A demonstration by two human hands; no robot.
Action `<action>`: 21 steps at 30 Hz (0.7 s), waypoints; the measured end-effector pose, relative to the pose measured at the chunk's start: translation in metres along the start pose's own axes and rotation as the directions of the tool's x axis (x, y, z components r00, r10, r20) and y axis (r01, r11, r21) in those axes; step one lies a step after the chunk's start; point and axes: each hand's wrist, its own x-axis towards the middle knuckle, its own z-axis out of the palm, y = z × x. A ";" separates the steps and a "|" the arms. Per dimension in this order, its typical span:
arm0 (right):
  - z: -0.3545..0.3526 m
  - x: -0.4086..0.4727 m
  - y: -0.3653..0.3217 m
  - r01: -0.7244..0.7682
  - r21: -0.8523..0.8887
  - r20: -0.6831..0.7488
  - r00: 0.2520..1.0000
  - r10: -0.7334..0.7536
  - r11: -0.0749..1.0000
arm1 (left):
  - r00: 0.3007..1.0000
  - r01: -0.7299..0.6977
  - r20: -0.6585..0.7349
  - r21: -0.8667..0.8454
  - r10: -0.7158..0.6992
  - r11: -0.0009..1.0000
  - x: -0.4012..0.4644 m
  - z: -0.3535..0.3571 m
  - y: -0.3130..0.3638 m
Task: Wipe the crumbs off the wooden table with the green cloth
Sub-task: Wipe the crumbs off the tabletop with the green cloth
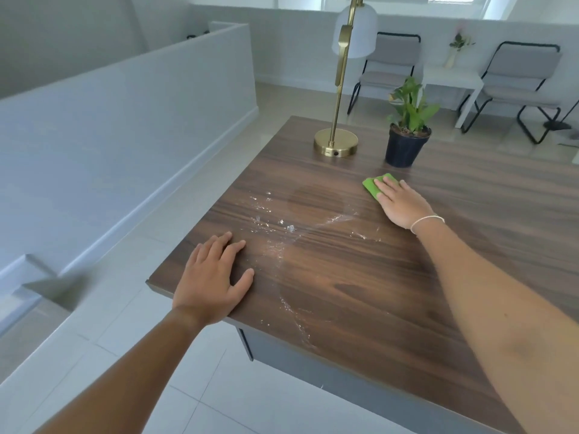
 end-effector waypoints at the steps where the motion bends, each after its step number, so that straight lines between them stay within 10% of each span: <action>1: 0.003 0.010 -0.019 -0.005 0.022 -0.009 1.000 0.006 1.000 | 1.000 0.002 -0.001 0.000 -0.002 1.000 0.000 0.000 0.000; 9: 0.025 -0.055 -0.061 0.490 0.117 0.038 0.867 -0.497 0.864 | 1.000 -0.005 0.000 -0.006 0.005 1.000 0.001 0.003 -0.004; 16: 0.010 0.019 -0.047 0.166 -0.041 0.103 0.982 -0.161 0.985 | 1.000 -0.007 -0.014 -0.016 0.007 1.000 0.001 0.004 -0.003; 21: 0.020 0.009 -0.100 0.230 0.030 0.081 0.969 -0.232 0.973 | 1.000 -0.007 -0.006 -0.062 0.007 0.998 0.008 0.005 0.005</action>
